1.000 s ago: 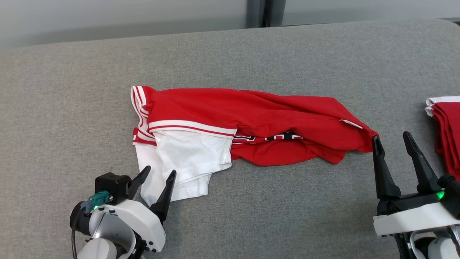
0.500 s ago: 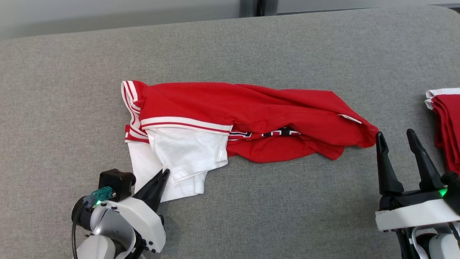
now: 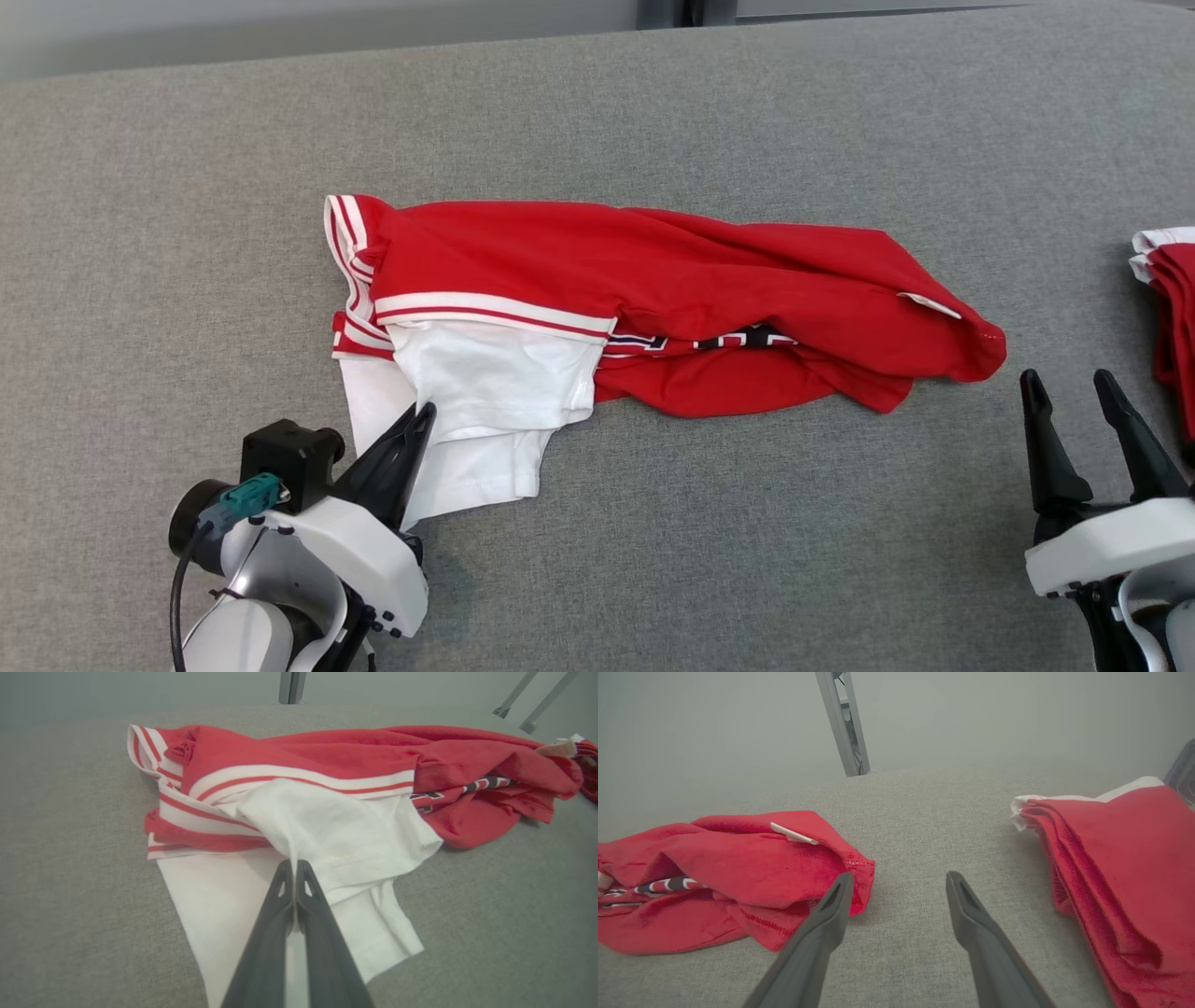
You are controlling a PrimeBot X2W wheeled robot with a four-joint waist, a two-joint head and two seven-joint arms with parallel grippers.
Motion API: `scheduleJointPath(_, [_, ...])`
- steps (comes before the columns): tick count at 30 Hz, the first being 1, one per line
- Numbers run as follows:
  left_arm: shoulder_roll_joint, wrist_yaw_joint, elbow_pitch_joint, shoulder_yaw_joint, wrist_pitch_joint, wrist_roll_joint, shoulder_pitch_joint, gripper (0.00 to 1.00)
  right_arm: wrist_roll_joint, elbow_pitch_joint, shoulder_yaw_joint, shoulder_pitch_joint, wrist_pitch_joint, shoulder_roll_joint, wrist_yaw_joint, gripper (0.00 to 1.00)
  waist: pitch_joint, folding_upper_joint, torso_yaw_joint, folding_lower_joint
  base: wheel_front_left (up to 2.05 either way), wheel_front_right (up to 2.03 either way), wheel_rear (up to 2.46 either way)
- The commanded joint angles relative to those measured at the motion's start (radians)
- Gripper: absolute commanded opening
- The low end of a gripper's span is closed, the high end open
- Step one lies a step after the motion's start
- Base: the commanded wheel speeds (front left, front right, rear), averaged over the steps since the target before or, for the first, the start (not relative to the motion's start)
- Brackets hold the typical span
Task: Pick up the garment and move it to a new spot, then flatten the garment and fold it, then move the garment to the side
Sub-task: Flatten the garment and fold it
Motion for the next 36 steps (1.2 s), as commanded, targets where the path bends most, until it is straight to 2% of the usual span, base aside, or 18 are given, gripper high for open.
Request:
scheduleJointPath(1, [0.005, 0.008, -0.008, 0.004, 0.001, 0.003, -0.016, 0.00, 0.025, 0.022, 0.017, -0.035, 0.000, -0.022, 0.000, 1.00, 0.010, 0.0000, 0.005, 0.0000, 0.00, 0.00, 0.00])
scheduleJointPath(11, [0.003, 0.010, -0.020, -0.006, -0.006, 0.008, -0.034, 0.00, 0.145, 0.202, 0.183, -0.195, -0.035, -0.121, 0.000, 1.00, 0.050, 0.0000, 0.031, 0.0000, 0.00, 0.00, 0.00])
scheduleJointPath(12, [0.003, 0.011, -0.021, -0.006, -0.009, 0.009, -0.039, 0.00, 0.159, 0.213, 0.197, -0.207, -0.041, -0.131, 0.000, 0.88, 0.053, 0.0000, 0.034, 0.0000, 0.00, 0.00, 0.00])
scheduleJointPath(14, [0.002, 0.014, -0.022, -0.004, -0.018, 0.010, -0.042, 0.00, 0.181, 0.227, 0.220, -0.228, -0.063, -0.148, 0.000, 0.00, 0.058, 0.0000, 0.037, 0.0000, 0.00, 0.00, 0.00])
scheduleJointPath(18, [-0.003, 0.025, -0.033, 0.005, -0.048, 0.013, -0.048, 0.00, 0.222, 0.239, 0.253, -0.251, -0.105, -0.173, 0.000, 0.00, 0.058, 0.0000, 0.039, 0.0000, 0.00, 0.00, 0.00])
scheduleJointPath(21, [-0.004, 0.035, -0.061, 0.024, -0.085, 0.017, -0.067, 0.00, 0.249, 0.203, 0.243, -0.257, -0.144, -0.186, 0.000, 0.00, 0.050, 0.0000, 0.038, 0.0000, 0.00, 0.00, 0.00])
scheduleJointPath(29, [0.005, 0.071, -0.215, 0.102, -0.166, 0.021, -0.136, 0.00, 0.270, -0.008, 0.171, -0.265, -0.172, -0.196, 0.000, 0.00, -0.005, 0.0000, 0.030, 0.0000, 0.00, 0.00, 0.00])
scheduleJointPath(36, [0.029, 0.099, -0.326, 0.171, -0.197, 0.039, -0.244, 0.00, 0.256, -0.153, 0.108, -0.306, -0.111, -0.193, 0.000, 0.00, -0.043, 0.0000, 0.033, 0.0000, 0.00, 0.00, 0.00])
